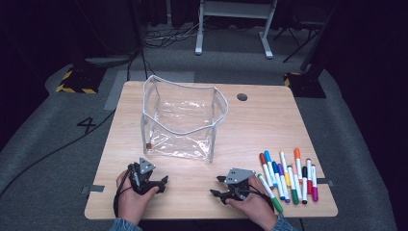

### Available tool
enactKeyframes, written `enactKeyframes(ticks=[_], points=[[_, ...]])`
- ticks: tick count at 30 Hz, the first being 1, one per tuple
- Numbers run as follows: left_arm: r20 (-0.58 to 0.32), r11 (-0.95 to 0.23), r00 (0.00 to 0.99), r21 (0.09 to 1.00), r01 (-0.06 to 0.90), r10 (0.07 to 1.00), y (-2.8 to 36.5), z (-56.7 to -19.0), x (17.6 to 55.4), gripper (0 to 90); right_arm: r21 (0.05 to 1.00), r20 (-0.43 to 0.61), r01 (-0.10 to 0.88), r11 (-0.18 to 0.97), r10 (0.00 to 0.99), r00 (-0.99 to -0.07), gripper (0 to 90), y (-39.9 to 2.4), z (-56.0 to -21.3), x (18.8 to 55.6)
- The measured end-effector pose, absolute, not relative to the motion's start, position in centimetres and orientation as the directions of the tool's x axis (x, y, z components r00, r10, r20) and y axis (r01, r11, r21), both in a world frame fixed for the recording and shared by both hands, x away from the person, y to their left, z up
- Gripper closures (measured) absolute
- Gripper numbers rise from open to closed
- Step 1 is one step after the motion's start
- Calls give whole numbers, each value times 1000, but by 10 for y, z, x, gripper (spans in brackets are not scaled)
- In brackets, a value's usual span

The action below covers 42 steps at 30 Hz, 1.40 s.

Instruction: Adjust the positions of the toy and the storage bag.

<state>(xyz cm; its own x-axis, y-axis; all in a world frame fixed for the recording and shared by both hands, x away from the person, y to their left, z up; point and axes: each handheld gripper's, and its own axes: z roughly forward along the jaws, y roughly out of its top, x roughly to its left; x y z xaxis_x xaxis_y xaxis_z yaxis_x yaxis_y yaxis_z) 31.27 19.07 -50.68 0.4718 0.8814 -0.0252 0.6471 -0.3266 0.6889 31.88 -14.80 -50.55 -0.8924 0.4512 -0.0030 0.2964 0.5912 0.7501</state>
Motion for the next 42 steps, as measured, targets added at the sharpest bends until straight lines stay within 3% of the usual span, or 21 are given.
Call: enactKeyframes(ticks=[2,3,9,15,19,26,30,33,39,42], points=[[-28,-335,484,685,647,875,193,-504,312,336,752,-1,298,588,453,-892,463,-149,-503,320],[-48,-343,509,684,644,860,199,-498,311,348,758,-5,295,581,458,-889,486,-151,-494,322],[-23,-370,538,700,610,843,213,-470,310,353,783,21,307,541,471,-882,550,-159,-466,331],[-138,-247,541,778,578,830,227,-444,309,339,809,7,290,512,484,-875,571,-161,-443,345],[-46,-291,506,771,566,861,233,-432,322,341,826,-4,277,491,497,-868,607,-154,-425,358],[7,-316,480,762,565,877,238,-423,341,370,841,-11,272,468,518,-855,666,-142,-413,385],[10,-333,491,747,576,871,237,-427,346,383,843,-17,269,466,523,-852,806,-134,-416,394],[4,-326,494,756,568,869,237,-427,348,416,848,-41,255,465,536,-843,876,-135,-414,396],[27,-337,498,767,546,867,237,-426,351,484,845,-46,246,475,523,-851,880,-143,-413,383],[31,-353,518,766,537,855,234,-425,347,565,841,-36,253,478,515,-856,879,-149,-413,375]])
